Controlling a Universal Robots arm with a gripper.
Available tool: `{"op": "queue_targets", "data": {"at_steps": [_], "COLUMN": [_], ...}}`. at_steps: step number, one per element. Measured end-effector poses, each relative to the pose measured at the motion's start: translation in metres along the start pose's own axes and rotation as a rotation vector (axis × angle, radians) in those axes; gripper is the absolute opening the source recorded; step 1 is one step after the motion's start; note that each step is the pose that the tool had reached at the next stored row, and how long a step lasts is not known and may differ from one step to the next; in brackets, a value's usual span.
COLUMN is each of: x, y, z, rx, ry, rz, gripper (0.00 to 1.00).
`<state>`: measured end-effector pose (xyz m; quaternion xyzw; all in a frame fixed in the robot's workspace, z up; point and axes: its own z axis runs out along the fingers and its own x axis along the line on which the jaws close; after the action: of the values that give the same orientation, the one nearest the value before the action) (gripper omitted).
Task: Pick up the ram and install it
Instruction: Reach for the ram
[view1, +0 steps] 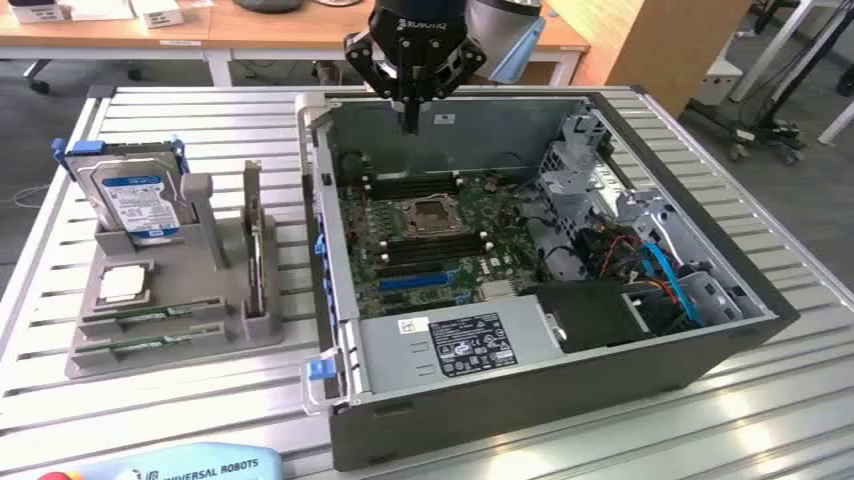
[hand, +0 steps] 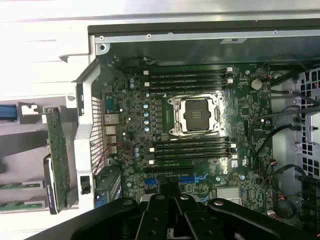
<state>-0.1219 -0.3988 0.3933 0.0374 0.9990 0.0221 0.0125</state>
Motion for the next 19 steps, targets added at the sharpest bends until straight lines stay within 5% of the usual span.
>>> {"op": "queue_targets", "data": {"at_steps": [13,19], "x": [0.001,0.012], "y": [0.0000,-0.0006], "z": [0.0001,-0.0001], "rx": [-0.0002,-0.0001], "ry": [-0.0002,0.0000], "rz": [0.000,0.000], "gripper": [0.10,0.10]}}
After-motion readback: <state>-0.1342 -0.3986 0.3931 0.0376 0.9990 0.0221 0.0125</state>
